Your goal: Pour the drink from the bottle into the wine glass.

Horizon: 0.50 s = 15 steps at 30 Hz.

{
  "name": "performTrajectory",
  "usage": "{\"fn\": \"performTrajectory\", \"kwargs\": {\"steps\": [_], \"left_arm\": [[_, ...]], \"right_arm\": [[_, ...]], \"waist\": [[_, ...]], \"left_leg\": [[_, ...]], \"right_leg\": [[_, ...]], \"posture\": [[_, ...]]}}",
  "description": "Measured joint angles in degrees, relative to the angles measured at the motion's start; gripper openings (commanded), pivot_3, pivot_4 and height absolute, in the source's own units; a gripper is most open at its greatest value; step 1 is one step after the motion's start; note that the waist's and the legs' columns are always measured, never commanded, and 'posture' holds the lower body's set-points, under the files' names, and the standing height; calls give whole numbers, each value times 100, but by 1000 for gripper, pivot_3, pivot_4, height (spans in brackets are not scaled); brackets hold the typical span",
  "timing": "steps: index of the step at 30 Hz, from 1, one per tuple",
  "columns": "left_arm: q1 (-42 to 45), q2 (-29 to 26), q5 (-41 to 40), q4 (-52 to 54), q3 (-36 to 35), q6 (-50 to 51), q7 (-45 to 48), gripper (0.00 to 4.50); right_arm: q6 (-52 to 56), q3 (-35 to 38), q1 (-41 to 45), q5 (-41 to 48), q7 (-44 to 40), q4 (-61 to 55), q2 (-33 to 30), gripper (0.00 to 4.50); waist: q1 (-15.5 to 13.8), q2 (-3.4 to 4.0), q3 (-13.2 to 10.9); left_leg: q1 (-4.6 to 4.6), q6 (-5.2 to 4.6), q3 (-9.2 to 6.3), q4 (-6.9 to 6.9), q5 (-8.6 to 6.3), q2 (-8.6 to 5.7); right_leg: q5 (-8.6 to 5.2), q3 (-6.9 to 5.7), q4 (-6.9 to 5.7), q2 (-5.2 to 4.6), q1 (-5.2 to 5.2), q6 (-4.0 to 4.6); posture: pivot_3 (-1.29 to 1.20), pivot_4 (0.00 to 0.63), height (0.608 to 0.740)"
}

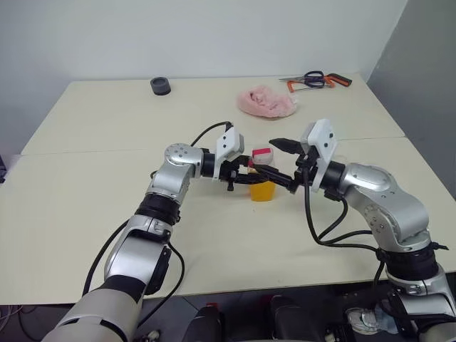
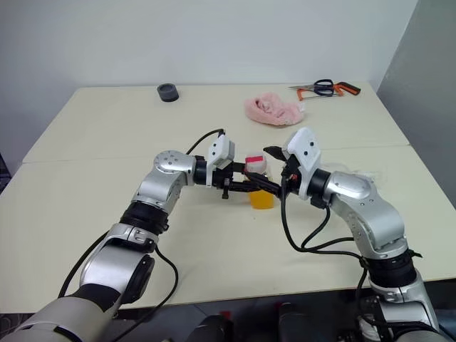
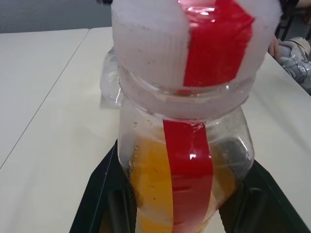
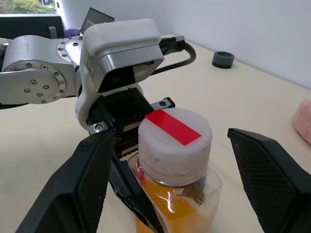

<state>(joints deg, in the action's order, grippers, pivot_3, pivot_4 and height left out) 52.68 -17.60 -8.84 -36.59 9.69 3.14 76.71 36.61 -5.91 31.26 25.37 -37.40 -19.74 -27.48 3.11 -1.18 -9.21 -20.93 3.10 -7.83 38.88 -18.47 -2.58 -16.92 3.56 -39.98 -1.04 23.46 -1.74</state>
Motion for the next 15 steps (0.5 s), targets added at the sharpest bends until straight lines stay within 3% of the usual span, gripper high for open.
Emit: {"fn": "performTrajectory", "kwargs": {"steps": [7,10,14,15], "left_arm": [[0,0,3,0,0,0,0,1688],[0,0,3,1,0,0,1,1686],[-1,0,2,1,-1,4,-12,1685],[0,0,3,1,0,4,-13,1685]], "right_arm": [[-140,-44,119,-171,1,152,125,3918],[-187,-46,125,-217,0,224,152,3321],[-247,-120,127,-265,-40,233,178,1913],[-248,-120,128,-271,-45,233,177,1843]], "waist": [[0,0,0],[0,0,0],[-1,0,0],[-2,0,0]], "left_leg": [[0,0,-2,0,0,0],[0,0,-1,0,0,0],[0,0,-1,0,0,0],[0,0,-1,0,0,0]], "right_leg": [[0,-1,-1,0,0,0],[0,0,0,0,1,0],[0,0,-1,0,1,0],[0,-1,-1,0,1,0]], "posture": [[0,150,740],[0,150,740],[0,150,740],[0,150,740]]}}
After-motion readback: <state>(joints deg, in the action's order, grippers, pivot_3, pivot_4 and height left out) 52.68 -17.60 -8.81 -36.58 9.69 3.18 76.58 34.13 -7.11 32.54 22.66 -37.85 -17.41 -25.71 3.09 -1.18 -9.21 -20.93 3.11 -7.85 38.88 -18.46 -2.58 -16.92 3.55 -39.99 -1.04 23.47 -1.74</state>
